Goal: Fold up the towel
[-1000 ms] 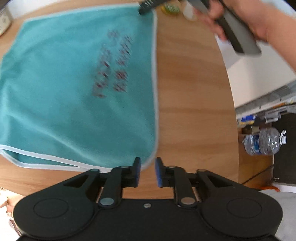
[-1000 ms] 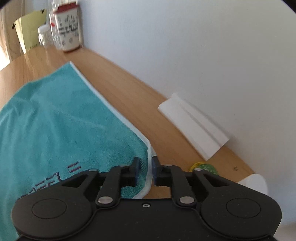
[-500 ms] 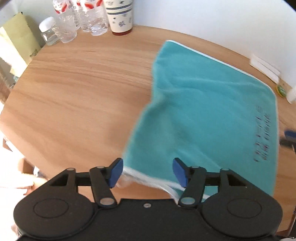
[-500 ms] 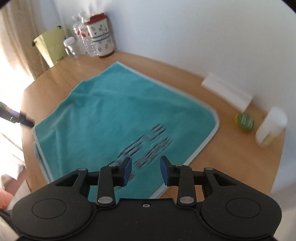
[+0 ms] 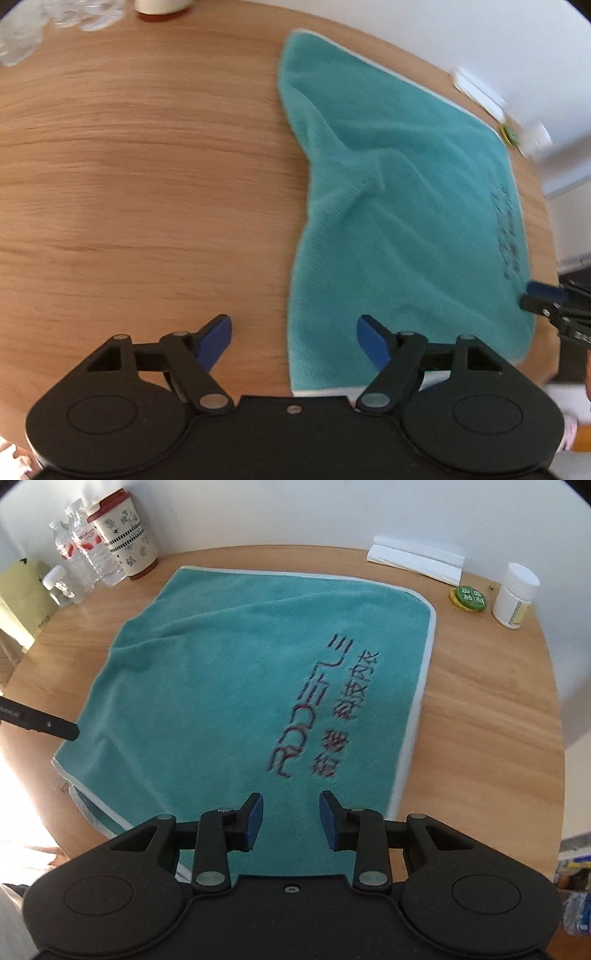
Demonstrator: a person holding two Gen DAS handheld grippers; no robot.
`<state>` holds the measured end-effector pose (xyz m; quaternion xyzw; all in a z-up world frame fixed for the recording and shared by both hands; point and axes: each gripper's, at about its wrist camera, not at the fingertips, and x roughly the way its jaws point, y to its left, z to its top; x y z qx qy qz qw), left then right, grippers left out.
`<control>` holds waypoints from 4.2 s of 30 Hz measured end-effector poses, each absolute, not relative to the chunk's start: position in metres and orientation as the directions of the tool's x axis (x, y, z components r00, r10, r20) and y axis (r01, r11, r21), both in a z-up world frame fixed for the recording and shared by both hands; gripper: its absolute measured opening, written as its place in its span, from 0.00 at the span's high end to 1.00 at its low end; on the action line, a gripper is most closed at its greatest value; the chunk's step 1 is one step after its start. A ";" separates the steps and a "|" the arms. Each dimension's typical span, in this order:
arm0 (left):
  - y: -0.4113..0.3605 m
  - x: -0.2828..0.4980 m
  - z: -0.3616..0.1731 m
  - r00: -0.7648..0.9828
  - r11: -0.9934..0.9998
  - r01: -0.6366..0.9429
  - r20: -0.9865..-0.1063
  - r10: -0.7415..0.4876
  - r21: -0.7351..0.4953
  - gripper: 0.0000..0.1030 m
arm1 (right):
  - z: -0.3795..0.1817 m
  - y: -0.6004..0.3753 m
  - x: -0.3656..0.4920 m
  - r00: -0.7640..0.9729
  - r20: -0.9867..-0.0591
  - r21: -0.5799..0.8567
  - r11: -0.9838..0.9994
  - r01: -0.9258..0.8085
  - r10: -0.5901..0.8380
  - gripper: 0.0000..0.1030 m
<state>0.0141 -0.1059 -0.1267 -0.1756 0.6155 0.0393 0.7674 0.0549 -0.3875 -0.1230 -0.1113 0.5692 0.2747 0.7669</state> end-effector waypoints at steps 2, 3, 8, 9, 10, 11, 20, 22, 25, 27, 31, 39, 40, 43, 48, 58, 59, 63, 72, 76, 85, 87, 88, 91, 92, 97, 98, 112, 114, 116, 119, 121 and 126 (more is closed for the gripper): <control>-0.108 0.015 -0.129 0.227 0.940 -0.253 -0.959 -0.172 -0.228 0.27 | -0.124 -0.384 0.050 0.209 -0.936 0.130 0.832 -0.539 0.282 0.63; -0.110 0.015 -0.128 0.223 0.941 -0.249 -0.959 -0.177 -0.231 0.27 | -0.126 -0.384 0.047 0.212 -0.936 0.135 0.844 -0.518 0.280 0.63; -0.111 0.022 -0.137 0.185 0.943 -0.249 -0.967 -0.176 -0.219 0.35 | -0.130 -0.386 0.040 0.202 -0.942 0.135 0.854 -0.502 0.267 0.63; -0.113 0.023 -0.138 0.180 0.946 -0.249 -0.970 -0.166 -0.208 0.38 | -0.131 -0.388 0.040 0.199 -0.941 0.143 0.856 -0.497 0.273 0.63; -0.112 0.023 -0.138 0.180 0.947 -0.251 -0.971 -0.157 -0.200 0.40 | -0.131 -0.390 0.040 0.196 -0.940 0.152 0.858 -0.491 0.279 0.63; -0.113 0.024 -0.138 0.180 0.947 -0.257 -0.972 -0.150 -0.194 0.41 | -0.132 -0.392 0.040 0.194 -0.938 0.162 0.858 -0.487 0.287 0.63; -0.139 0.026 -0.134 0.162 0.950 -0.278 -0.982 -0.102 -0.144 0.74 | -0.133 -0.397 0.042 0.176 -0.929 0.190 0.827 -0.529 0.325 0.63; -0.137 0.023 -0.135 0.167 0.936 -0.310 -0.979 -0.120 -0.168 0.85 | -0.133 -0.398 0.040 0.177 -0.927 0.184 0.813 -0.553 0.330 0.63; -0.138 0.018 -0.132 0.188 0.935 -0.317 -0.977 -0.103 -0.160 0.90 | -0.133 -0.399 0.039 0.174 -0.926 0.178 0.795 -0.580 0.334 0.63; -0.139 0.013 -0.126 0.202 0.941 -0.305 -0.976 -0.086 -0.146 0.91 | -0.133 -0.399 0.038 0.173 -0.928 0.169 0.789 -0.590 0.329 0.63; -0.143 -0.003 -0.113 0.200 0.948 -0.301 -0.979 -0.040 -0.100 0.91 | -0.132 -0.396 0.032 0.185 -0.937 0.106 0.745 -0.659 0.297 0.63; -0.142 -0.020 -0.118 0.133 0.942 -0.329 -0.991 -0.020 -0.063 0.91 | -0.130 -0.400 0.035 0.176 -0.938 0.098 0.718 -0.689 0.297 0.63; -0.140 -0.019 -0.116 0.142 0.939 -0.339 -0.990 -0.012 -0.060 0.90 | -0.128 -0.400 0.036 0.183 -0.939 0.088 0.721 -0.688 0.290 0.63; -0.124 0.000 -0.104 0.206 0.936 -0.349 -0.978 0.030 -0.045 0.76 | -0.118 -0.400 0.036 0.151 -0.923 0.162 0.711 -0.685 0.355 0.63; -0.099 0.057 -0.104 0.291 0.932 -0.359 -0.955 0.064 -0.047 0.67 | -0.122 -0.395 0.033 0.178 -0.932 0.134 0.756 -0.640 0.316 0.63; -0.085 0.137 -0.140 0.258 0.934 -0.329 -0.965 -0.054 -0.140 0.59 | -0.130 -0.404 0.026 0.197 -0.944 0.116 0.823 -0.556 0.266 0.63; -0.086 0.140 -0.141 0.259 0.931 -0.331 -0.964 -0.067 -0.154 0.59 | -0.130 -0.404 0.026 0.197 -0.944 0.120 0.831 -0.544 0.266 0.63; -0.093 0.150 -0.144 0.260 0.932 -0.327 -0.963 -0.070 -0.156 0.91 | -0.130 -0.405 0.026 0.196 -0.945 0.127 0.844 -0.522 0.263 0.63; -0.096 0.137 -0.126 0.296 0.951 -0.291 -0.955 -0.012 -0.103 0.93 | -0.120 -0.420 0.028 0.267 -0.942 0.049 0.871 -0.489 0.202 0.63; -0.101 0.134 -0.124 0.281 0.969 -0.245 -0.959 0.030 -0.041 0.93 | -0.126 -0.435 0.039 0.178 -0.958 0.133 0.897 -0.421 0.226 0.63; -0.106 0.139 -0.128 0.252 0.965 -0.259 -0.967 0.037 -0.031 0.91 | -0.138 -0.444 0.046 0.112 -0.936 0.299 0.921 -0.249 0.334 0.90; -0.102 0.131 -0.123 0.262 0.964 -0.260 -0.965 0.021 -0.049 0.91 | -0.136 -0.446 0.048 0.118 -0.933 0.305 0.921 -0.241 0.340 0.90; -0.101 0.129 -0.122 0.264 0.963 -0.262 -0.964 0.016 -0.056 0.86 | -0.134 -0.447 0.050 0.123 -0.929 0.315 0.919 -0.238 0.350 0.90; -0.100 0.114 -0.120 0.230 0.965 -0.253 -0.973 -0.006 -0.066 0.65 | -0.128 -0.448 0.053 0.131 -0.931 0.302 0.919 -0.252 0.342 0.87; -0.102 0.106 -0.119 0.218 0.968 -0.239 -0.976 -0.018 -0.071 0.64 | -0.130 -0.449 0.054 0.119 -0.934 0.300 0.921 -0.248 0.336 0.83; -0.114 0.064 -0.123 0.147 0.973 -0.214 -0.988 -0.054 -0.085 0.61 | -0.143 -0.465 0.052 0.074 -0.911 0.393 0.909 -0.136 0.405 0.66; -0.114 0.057 -0.125 0.135 0.970 -0.223 -0.988 -0.069 -0.098 0.61 | -0.144 -0.468 0.053 0.075 -0.899 0.423 0.899 -0.111 0.432 0.58; -0.144 0.026 -0.139 0.074 0.970 -0.219 -0.993 -0.092 -0.106 0.65 | -0.139 -0.449 0.058 0.093 -0.954 0.256 0.935 -0.245 0.285 0.57; -0.148 0.027 -0.139 0.069 0.972 -0.212 -0.994 -0.086 -0.099 0.81 | -0.140 -0.432 0.053 0.109 -0.970 0.170 0.924 -0.343 0.219 0.72; -0.154 0.027 -0.140 0.051 0.979 -0.176 -0.995 -0.092 -0.099 0.89 | -0.139 -0.420 0.047 0.116 -0.975 0.127 0.901 -0.414 0.190 0.86; -0.171 0.021 -0.137 0.061 0.998 -0.048 -0.998 -0.034 -0.037 0.89 | -0.137 -0.414 0.046 0.104 -0.979 0.111 0.892 -0.438 0.173 0.90; -0.181 0.017 -0.135 0.063 0.999 0.031 -0.998 0.027 0.029 0.89 | -0.132 -0.414 0.044 0.113 -0.982 0.079 0.877 -0.474 0.150 0.91; -0.194 0.005 -0.135 0.034 0.987 0.123 -0.995 0.099 0.102 0.90 | -0.119 -0.408 0.033 0.147 -0.983 0.006 0.827 -0.562 0.106 0.91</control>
